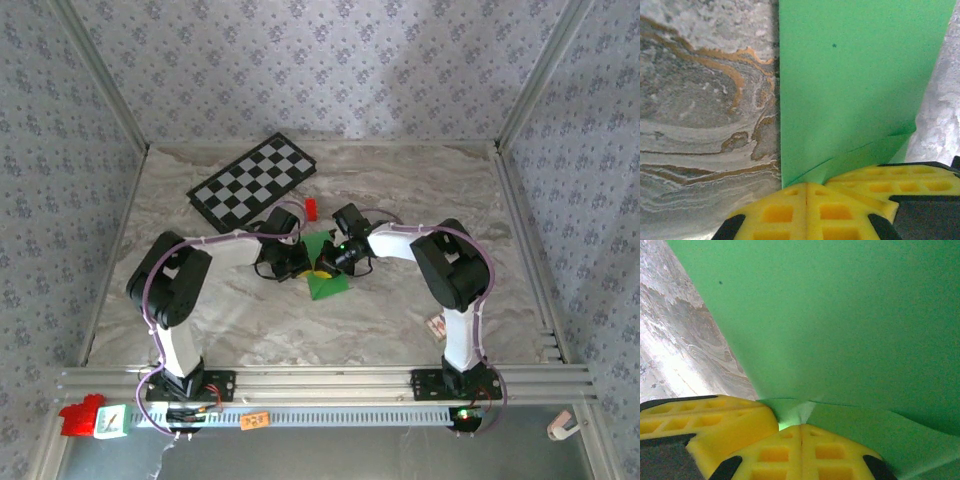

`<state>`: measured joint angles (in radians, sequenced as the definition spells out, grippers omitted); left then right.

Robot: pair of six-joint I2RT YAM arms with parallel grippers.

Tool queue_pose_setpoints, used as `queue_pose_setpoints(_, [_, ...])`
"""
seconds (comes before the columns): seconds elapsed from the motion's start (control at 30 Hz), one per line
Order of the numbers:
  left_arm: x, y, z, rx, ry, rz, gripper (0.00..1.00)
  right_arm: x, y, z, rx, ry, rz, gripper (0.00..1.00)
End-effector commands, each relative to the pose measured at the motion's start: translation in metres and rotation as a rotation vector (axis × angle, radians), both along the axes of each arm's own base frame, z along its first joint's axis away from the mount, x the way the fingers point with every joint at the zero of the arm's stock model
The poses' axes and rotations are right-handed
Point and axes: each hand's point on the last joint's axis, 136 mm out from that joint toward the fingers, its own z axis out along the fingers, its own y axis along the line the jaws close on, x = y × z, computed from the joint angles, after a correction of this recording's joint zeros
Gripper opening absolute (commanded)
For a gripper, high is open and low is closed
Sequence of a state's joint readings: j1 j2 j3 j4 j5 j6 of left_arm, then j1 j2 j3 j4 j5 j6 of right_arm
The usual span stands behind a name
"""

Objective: Fold a paper plane with a square sheet of paper (pick it up from the middle)
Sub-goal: Fold the triangle a second time at the center of the table.

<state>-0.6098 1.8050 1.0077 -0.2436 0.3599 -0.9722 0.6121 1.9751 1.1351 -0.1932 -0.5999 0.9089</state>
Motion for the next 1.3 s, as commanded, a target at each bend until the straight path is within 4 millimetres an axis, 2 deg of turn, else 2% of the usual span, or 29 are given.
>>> queue_pose_setpoints(0.0, [0.000, 0.007, -0.008, 0.076, 0.014, -0.002, 0.00, -0.015, -0.021, -0.032, -0.116, 0.076, -0.026, 0.04])
queue_pose_setpoints(0.13, [-0.004, 0.010, -0.017, 0.103, 0.040, -0.009, 0.00, -0.007, -0.014, -0.018, -0.066, 0.034, -0.024, 0.05])
queue_pose_setpoints(0.3, [-0.006, 0.016, -0.023, 0.148, 0.050, -0.036, 0.00, 0.005, -0.010, 0.016, 0.014, -0.069, 0.003, 0.07])
queue_pose_setpoints(0.47, [-0.003, 0.016, -0.019, 0.170, 0.016, -0.104, 0.00, 0.001, -0.024, 0.028, 0.029, -0.146, 0.065, 0.09])
queue_pose_setpoints(0.6, [-0.001, 0.014, -0.018, 0.184, 0.003, -0.167, 0.00, 0.001, -0.019, 0.036, 0.061, -0.174, 0.092, 0.09])
queue_pose_setpoints(0.7, [0.000, 0.016, -0.019, 0.192, 0.000, -0.183, 0.00, 0.001, -0.012, 0.035, 0.068, -0.179, 0.113, 0.09])
queue_pose_setpoints(0.93, [0.001, 0.012, -0.019, 0.174, -0.003, -0.202, 0.00, -0.001, -0.007, 0.017, 0.041, -0.153, 0.125, 0.09])
queue_pose_setpoints(1.13, [0.001, 0.011, -0.019, 0.168, -0.005, -0.215, 0.00, 0.000, -0.016, -0.002, -0.020, -0.130, 0.112, 0.08])
queue_pose_setpoints(1.27, [0.003, 0.008, -0.010, 0.156, -0.019, -0.215, 0.00, -0.007, -0.026, -0.020, -0.073, -0.093, 0.096, 0.08])
